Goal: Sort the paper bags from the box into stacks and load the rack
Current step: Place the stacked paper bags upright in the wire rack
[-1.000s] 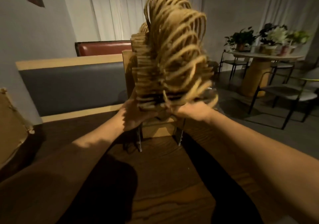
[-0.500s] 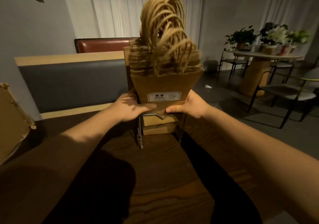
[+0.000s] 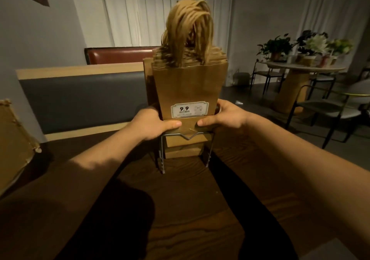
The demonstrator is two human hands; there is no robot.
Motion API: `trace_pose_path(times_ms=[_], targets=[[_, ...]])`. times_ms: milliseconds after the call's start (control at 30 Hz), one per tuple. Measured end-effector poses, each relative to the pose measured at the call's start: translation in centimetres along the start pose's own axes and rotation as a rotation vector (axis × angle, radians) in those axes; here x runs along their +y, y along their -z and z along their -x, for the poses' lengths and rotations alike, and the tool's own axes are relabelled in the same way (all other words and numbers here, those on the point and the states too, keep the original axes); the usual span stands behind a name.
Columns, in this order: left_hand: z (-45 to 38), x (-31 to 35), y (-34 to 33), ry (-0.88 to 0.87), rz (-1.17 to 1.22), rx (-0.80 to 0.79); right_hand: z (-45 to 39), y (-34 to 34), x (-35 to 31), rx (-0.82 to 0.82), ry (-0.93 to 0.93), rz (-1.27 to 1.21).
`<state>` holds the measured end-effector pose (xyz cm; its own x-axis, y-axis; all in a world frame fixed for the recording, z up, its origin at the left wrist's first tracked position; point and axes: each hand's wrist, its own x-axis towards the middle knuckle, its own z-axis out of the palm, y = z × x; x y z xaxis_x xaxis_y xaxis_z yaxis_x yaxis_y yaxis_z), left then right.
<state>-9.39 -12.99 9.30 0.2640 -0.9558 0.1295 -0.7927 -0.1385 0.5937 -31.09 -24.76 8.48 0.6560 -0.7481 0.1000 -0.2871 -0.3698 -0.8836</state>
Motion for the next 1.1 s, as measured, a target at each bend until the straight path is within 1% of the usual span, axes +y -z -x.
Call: trace_pose_path(times_ms=[33,67,100,133,167,200,233,267,333,367,433,467,500,533,600,700,767,800,833,933,1000,1100], targets=[[0.3,0.1,-0.2,-0.014,-0.043,0.089,0.0,0.0,0.3,0.007,0.007,-0.004],[1.0,0.1,-0.6,-0.052,-0.055,0.226,0.0,0.1,0.6,0.010,0.022,-0.010],[2.3,0.0,-1.2,-0.119,-0.012,0.381,0.0,0.2,1.0,0.007,0.037,-0.019],[3.8,-0.2,-2.2,-0.202,0.071,0.501,-0.1,0.4,1.3,0.010,0.050,-0.012],[5.3,-0.6,-3.5,-0.251,0.150,0.534,-0.2,0.5,1.6,0.018,0.047,-0.008],[6.5,-1.0,-5.0,-0.237,0.231,0.483,-0.4,0.6,1.8,0.027,0.043,0.004],[7.5,-1.6,-6.4,-0.179,0.293,0.405,-0.4,0.6,2.0,0.036,0.034,0.034],[7.8,-2.5,-7.9,-0.099,0.322,0.368,-0.6,0.5,2.5,0.044,0.018,0.057],[7.6,-3.8,-10.4,0.006,0.340,0.407,-1.2,0.5,3.3,0.064,0.014,0.042],[7.4,-4.1,-11.5,-0.007,0.369,0.364,-1.2,0.6,3.3,0.063,0.025,0.012],[7.0,-4.2,-13.6,-0.076,0.401,0.110,-0.4,0.4,2.3,0.032,0.038,0.026],[6.5,-4.3,-14.5,-0.089,0.363,-0.020,-0.3,0.4,1.9,0.032,0.047,0.028],[5.7,-4.4,-15.1,-0.092,0.323,-0.110,-0.2,0.4,1.8,0.021,0.041,0.021],[4.8,-4.4,-15.4,-0.081,0.305,-0.144,-0.3,0.5,1.7,0.005,0.040,0.003],[2.8,-4.1,-15.7,-0.055,0.292,-0.094,-0.3,0.5,1.4,-0.008,0.035,-0.009],[1.1,-3.7,-16.3,-0.053,0.179,-0.043,-0.8,0.6,1.3,-0.035,-0.001,-0.002],[0.7,-4.0,-17.1,-0.023,0.207,-0.035,-0.9,0.5,1.5,-0.056,-0.032,-0.043],[0.7,-4.1,-17.3,-0.002,0.284,-0.022,-1.1,0.5,2.0,-0.060,-0.051,-0.067],[0.6,-4.1,-17.3,0.041,0.414,-0.004,-1.3,0.4,2.6,-0.061,-0.065,-0.100],[0.5,-3.8,-16.8,0.228,1.027,0.041,-1.4,0.1,3.4,-0.049,-0.056,-0.180],[0.6,-4.0,-16.4,0.276,1.350,0.054,-1.2,-0.1,3.2,-0.049,-0.044,-0.175],[1.2,-3.4,-16.2,0.253,1.580,0.059,-1.0,-0.1,2.9,-0.051,-0.041,-0.152]])
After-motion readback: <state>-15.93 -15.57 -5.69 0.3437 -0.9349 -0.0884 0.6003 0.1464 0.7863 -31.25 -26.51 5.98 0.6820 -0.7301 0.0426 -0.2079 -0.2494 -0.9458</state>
